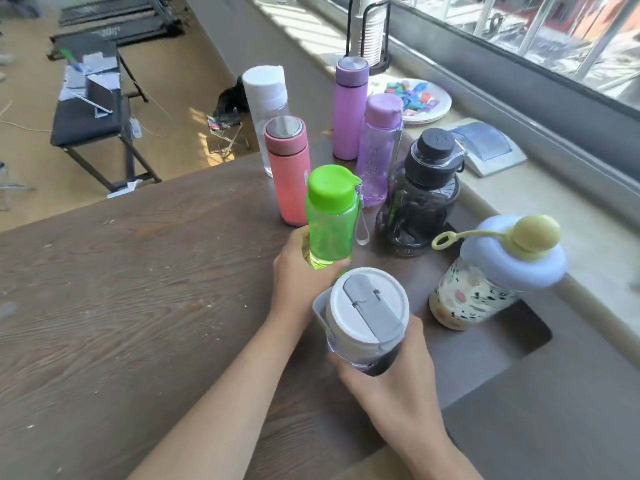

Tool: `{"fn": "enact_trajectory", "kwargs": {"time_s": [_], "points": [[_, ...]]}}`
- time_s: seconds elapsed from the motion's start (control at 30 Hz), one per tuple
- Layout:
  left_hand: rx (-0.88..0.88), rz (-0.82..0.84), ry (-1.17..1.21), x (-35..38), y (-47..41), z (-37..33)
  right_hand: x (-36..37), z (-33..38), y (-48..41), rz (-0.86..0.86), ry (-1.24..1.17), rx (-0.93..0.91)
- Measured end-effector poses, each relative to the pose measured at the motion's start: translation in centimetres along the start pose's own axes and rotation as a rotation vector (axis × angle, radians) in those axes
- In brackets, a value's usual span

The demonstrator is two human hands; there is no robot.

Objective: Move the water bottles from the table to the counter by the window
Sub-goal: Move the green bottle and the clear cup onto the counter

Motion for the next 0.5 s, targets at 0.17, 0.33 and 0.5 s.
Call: {"fn": "enact_trajectory", "kwargs": {"time_s": [0.17, 0.33, 0.5], "points": [[0.023, 0.048, 0.067, -0.2, 0.4, 0.6, 0.7, -1.6, 1.1, -0.069, 0.009, 0.023], [0.036, -0.002, 0.122, -2.9, 1.2, 1.6, 0.5, -2.4, 4.9, -0.416, 0.022, 0.178], [0.082, -0.097, 0.027, -7.9, 1.6, 2.4, 5.6, -0.2, 7.2, -0.371, 0.104, 0.03]]}}
Point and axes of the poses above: each hand's wrist, its own y-axis away from the middle knuckle, its own x-axis out of the palm, z = x × y, the point moved 7 cm from there along -y, towards the middle knuckle, and after that the axes turned 4 degrees about y, right-handed, at the moved point
